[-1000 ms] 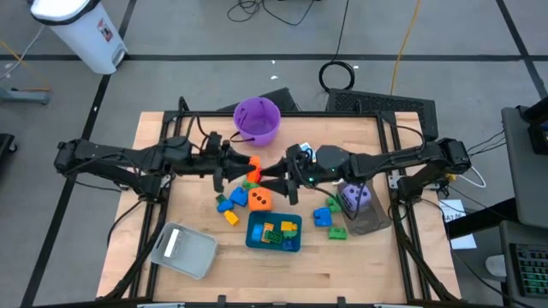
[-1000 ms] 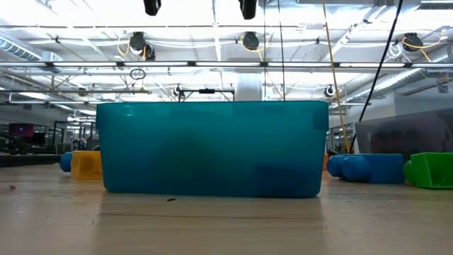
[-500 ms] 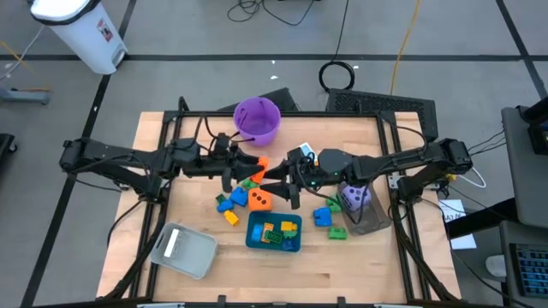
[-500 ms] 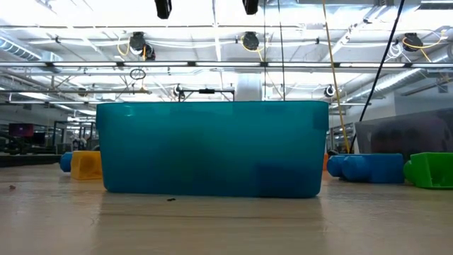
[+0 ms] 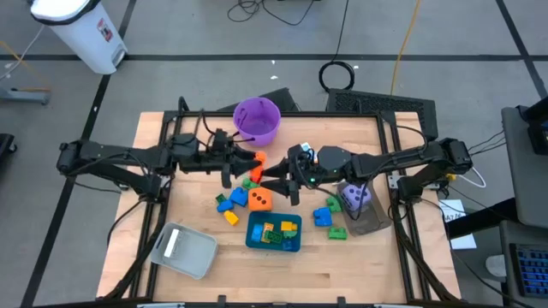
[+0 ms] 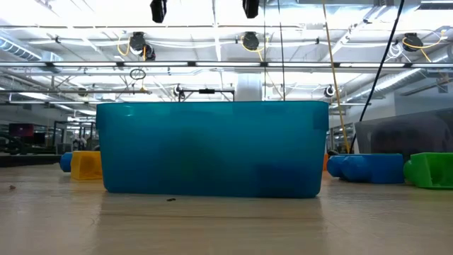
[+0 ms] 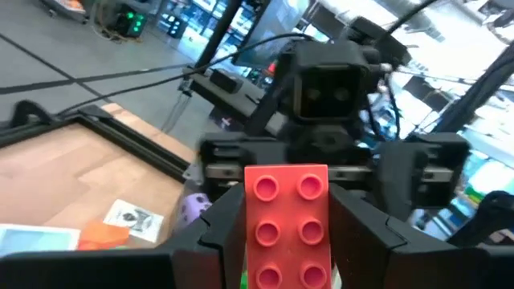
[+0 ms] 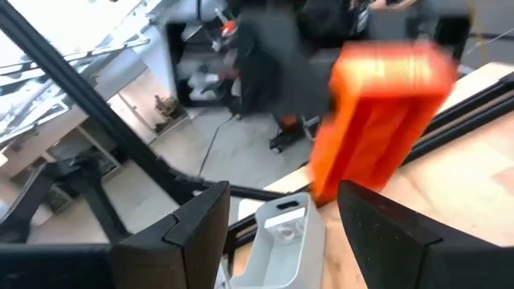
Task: Pick & Place Toys
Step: Put the orange game piece into the blue bin
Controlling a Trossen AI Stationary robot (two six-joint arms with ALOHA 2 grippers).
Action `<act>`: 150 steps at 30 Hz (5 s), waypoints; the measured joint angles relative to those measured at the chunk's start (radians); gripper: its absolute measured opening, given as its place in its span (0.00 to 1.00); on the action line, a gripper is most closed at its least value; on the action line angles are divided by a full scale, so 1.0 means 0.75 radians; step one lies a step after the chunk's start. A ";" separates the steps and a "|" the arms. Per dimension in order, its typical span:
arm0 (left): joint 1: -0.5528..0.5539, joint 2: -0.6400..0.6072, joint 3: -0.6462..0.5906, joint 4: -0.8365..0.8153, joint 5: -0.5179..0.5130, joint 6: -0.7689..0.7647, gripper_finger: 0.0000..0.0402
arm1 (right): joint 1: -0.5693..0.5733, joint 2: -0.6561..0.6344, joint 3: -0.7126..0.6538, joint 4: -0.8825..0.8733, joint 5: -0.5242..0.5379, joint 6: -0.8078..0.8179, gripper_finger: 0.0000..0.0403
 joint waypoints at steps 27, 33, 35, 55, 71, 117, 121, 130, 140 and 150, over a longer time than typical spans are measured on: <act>-0.013 0.050 0.000 0.310 -0.026 -0.046 0.36 | -0.015 0.000 0.000 0.004 0.023 -0.024 0.56; -0.016 0.120 0.000 0.386 -0.012 -0.081 0.36 | -0.015 0.000 -0.001 0.052 0.020 -0.028 0.56; -0.022 0.136 0.000 0.398 -0.003 -0.084 0.36 | -0.015 0.000 -0.001 0.064 0.020 -0.030 0.56; -0.062 0.182 -0.002 0.454 0.025 -0.080 0.36 | -0.015 -0.002 0.000 0.130 0.024 -0.074 0.41; -0.002 0.154 -0.002 0.589 0.063 -0.216 0.95 | -0.009 -0.009 -0.001 0.102 -0.060 -0.060 0.34; -0.397 -0.123 -0.002 0.512 0.129 -0.170 0.91 | 0.305 0.479 0.000 -0.554 -0.018 0.178 0.48; -0.481 -0.126 -0.002 0.500 0.048 -0.124 0.91 | 0.267 0.446 0.000 -0.331 -0.016 0.200 0.51; -0.661 -0.129 -0.002 0.147 -0.299 -0.029 0.91 | 0.184 0.434 0.000 0.194 -0.028 0.436 0.55; -0.699 -0.128 -0.002 -0.092 -0.367 -0.120 0.91 | 0.047 0.257 0.003 -0.030 -0.392 0.339 0.53; -0.620 -0.128 -0.002 -0.142 -0.376 -0.068 0.91 | -0.092 -0.115 0.002 -1.178 0.310 -0.030 0.53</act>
